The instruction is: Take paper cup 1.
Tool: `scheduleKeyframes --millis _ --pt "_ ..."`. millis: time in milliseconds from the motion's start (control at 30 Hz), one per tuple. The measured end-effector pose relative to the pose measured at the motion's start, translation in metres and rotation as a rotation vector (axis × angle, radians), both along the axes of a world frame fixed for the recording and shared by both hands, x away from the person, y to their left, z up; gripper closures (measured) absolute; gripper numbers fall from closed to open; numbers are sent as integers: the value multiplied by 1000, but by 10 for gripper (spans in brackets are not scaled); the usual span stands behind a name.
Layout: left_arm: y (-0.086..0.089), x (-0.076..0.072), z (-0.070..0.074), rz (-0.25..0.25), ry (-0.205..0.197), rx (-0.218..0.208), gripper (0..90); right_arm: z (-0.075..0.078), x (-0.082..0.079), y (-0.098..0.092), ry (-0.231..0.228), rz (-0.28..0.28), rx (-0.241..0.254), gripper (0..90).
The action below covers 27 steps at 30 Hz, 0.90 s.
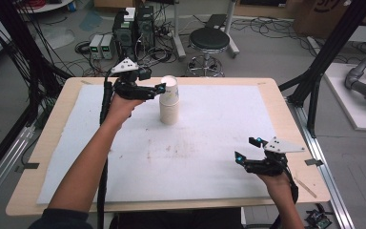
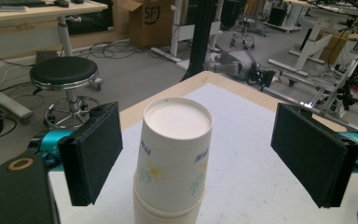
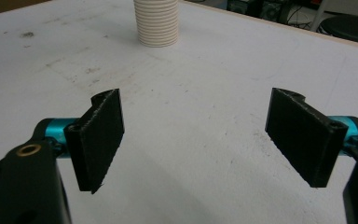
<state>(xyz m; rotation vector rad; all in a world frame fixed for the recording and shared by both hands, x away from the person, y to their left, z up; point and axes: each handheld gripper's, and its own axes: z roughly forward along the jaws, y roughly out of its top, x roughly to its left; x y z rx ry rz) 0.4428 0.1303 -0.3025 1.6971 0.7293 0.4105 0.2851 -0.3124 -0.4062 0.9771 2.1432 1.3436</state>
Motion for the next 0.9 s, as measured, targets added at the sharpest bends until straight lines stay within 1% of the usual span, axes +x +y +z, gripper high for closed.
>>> scheduleKeyframes --millis 67,100,167,200,233,267,333,367,400,467,533,567,600,633,667,700,767,833,900 --pt "-3 5 1 -2 5 13 163 0 0 -1 -4 -1 1 198" --pt "-3 5 1 -2 5 13 163 0 0 -1 -4 1 2 198" --pt "-8 12 0 19 15 33 164 0 0 -2 -2 -3 4 198" --pt "-9 14 -2 27 16 37 163 0 0 -2 -1 -2 5 198" --pt "-10 17 -4 32 19 48 163 0 0 -2 -1 -2 5 198" --pt "-12 19 -6 34 27 50 163 0 0 -2 -2 -3 4 198" --pt "-15 24 -12 17 51 49 162 0 0 -3 -5 -2 5 198" --pt "-15 24 -12 17 51 49 162 0 0 -3 -6 -2 5 198" --pt "-18 27 -15 8 51 60 162 0 0 -3 -5 -3 6 198" --pt "-21 29 -17 5 53 57 162 0 1 -3 -4 -3 6 198" --pt "-25 32 -22 2 65 62 162 -1 1 -2 -6 -4 6 198" --pt "-25 32 -22 2 65 62 163 -1 1 -2 -6 -4 6 198" --pt "-29 36 -26 5 78 68 163 -1 1 -2 1 -3 10 198" --pt "-29 36 -26 5 78 68 162 -1 1 -1 1 -4 9 198" --pt "-31 39 -29 4 86 76 165 -1 1 -1 -1 -2 9 198" --pt "-32 40 -30 3 92 72 166 -1 1 -1 -1 -2 9 198" --pt "-34 42 -32 -1 97 72 184 -1 1 -2 1 -1 8 198" --pt "-36 43 -34 -8 97 82 205 -1 2 -2 1 0 9 198" --pt "-37 44 -35 -4 99 84 221 -1 2 -2 1 -2 9 198"
